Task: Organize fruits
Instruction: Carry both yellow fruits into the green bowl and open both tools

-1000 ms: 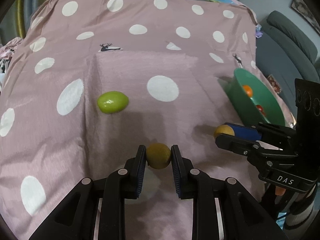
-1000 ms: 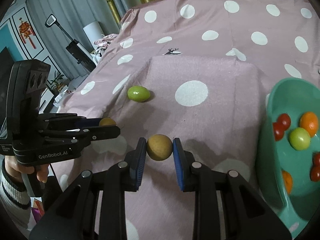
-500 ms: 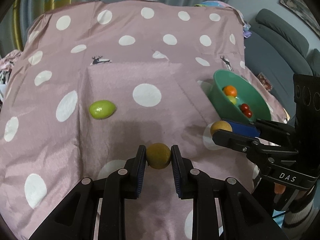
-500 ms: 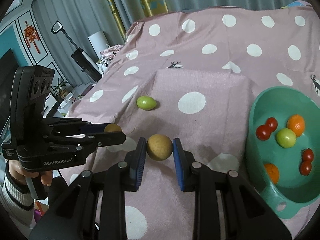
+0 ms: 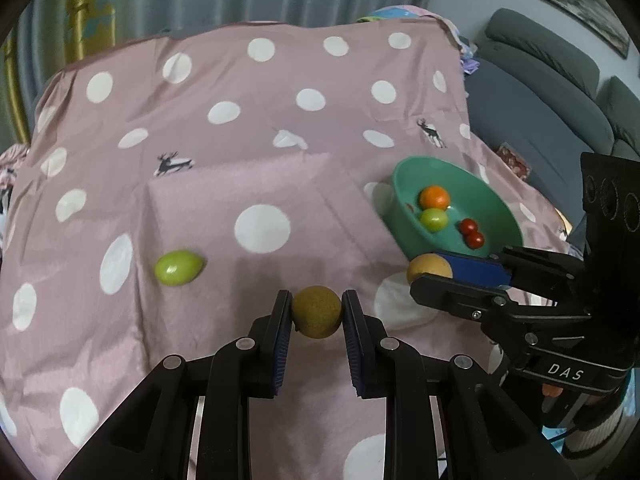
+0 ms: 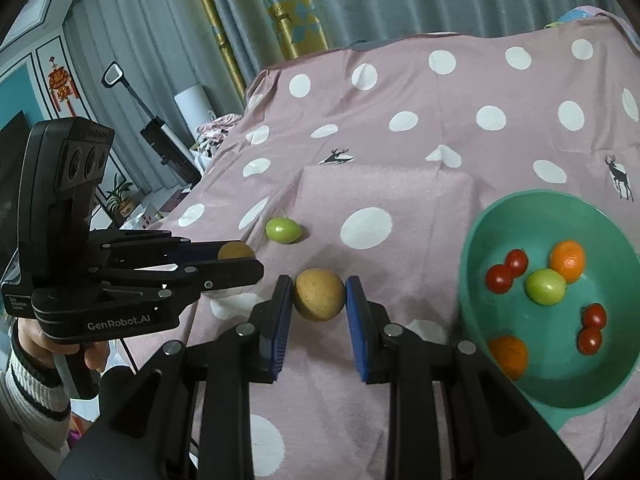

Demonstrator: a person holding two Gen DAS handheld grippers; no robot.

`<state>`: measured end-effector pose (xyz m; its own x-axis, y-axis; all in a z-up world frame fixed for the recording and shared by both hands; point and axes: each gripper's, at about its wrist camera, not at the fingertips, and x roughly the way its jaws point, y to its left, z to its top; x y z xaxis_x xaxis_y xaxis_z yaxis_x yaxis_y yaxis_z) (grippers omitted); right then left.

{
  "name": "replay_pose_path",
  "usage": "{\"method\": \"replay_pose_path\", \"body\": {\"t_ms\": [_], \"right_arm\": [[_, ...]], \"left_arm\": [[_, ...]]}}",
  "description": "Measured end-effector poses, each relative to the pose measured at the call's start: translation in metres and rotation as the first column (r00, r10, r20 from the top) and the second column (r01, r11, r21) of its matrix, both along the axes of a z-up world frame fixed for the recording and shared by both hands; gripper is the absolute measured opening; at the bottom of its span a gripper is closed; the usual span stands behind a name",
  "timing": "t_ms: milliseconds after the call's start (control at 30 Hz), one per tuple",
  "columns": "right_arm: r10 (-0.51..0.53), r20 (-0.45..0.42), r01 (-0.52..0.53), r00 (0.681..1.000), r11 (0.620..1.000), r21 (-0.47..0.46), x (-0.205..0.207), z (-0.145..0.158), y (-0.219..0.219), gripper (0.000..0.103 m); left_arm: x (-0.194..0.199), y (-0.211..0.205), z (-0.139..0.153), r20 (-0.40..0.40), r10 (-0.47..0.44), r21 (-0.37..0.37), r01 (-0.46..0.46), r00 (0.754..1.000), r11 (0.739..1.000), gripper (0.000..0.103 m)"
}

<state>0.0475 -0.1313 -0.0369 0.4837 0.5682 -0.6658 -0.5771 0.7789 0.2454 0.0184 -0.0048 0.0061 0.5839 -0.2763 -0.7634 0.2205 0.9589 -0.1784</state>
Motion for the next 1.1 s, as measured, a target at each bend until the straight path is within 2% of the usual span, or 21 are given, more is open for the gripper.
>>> {"method": "replay_pose_path", "body": {"t_ms": [567, 1100], "right_arm": [[-0.14, 0.027, 0.139, 0.99, 0.99, 0.039, 0.006, 0.01, -0.061, 0.027], [-0.275, -0.005, 0.275, 0.961, 0.96, 0.05, 0.016, -0.004, -0.12, 0.027]], "left_arm": [[0.029, -0.065, 0.013, 0.031, -0.142, 0.022, 0.141, 0.989, 0.99, 0.025], [0.063, -0.13, 0.0, -0.016, -0.276, 0.028, 0.276, 0.961, 0.961, 0.025]]}}
